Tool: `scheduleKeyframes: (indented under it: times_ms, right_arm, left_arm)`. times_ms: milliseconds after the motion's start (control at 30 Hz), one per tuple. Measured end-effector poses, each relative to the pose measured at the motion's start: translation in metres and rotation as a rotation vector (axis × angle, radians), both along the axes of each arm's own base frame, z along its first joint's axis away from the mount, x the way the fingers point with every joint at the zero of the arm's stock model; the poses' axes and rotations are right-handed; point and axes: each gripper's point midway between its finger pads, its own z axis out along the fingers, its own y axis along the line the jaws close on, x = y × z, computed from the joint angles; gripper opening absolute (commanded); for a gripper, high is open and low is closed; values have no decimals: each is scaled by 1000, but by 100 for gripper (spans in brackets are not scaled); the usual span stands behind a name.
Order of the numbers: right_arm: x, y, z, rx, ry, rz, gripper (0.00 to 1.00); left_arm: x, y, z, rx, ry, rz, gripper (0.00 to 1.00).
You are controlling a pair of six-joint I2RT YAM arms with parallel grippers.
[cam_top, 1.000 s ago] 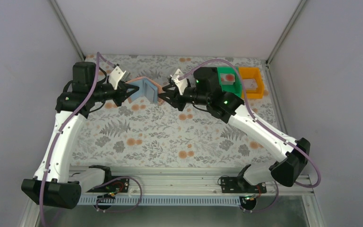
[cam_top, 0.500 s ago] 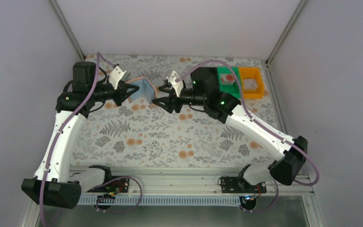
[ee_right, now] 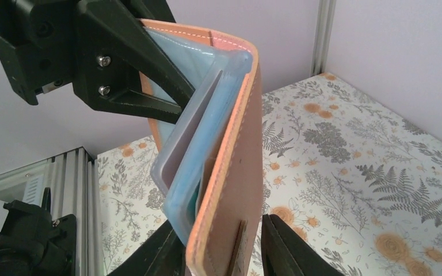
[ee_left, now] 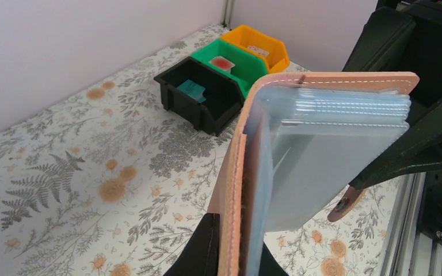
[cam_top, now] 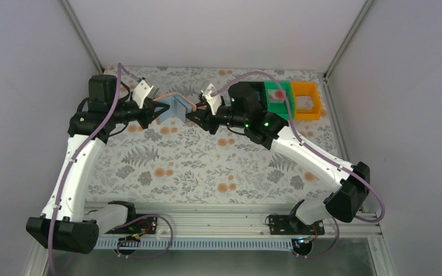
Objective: Take the credit cards out of the card holder
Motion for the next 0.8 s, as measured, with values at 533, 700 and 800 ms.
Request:
scheduleKeyframes:
  times_ms: [533, 700, 800]
  right_arm:
    - [4, 6, 5, 33, 13, -10, 39]
    - [0, 13, 2, 44, 30, 17, 29]
    - [1, 18, -2, 45, 41, 16, 22]
  left_arm:
    - [-3, -8, -5, -7, 14, -35, 2]
    - [-2, -9, -7, -11, 23, -42, 19]
    - [-5, -13, -7, -31, 37, -73, 24]
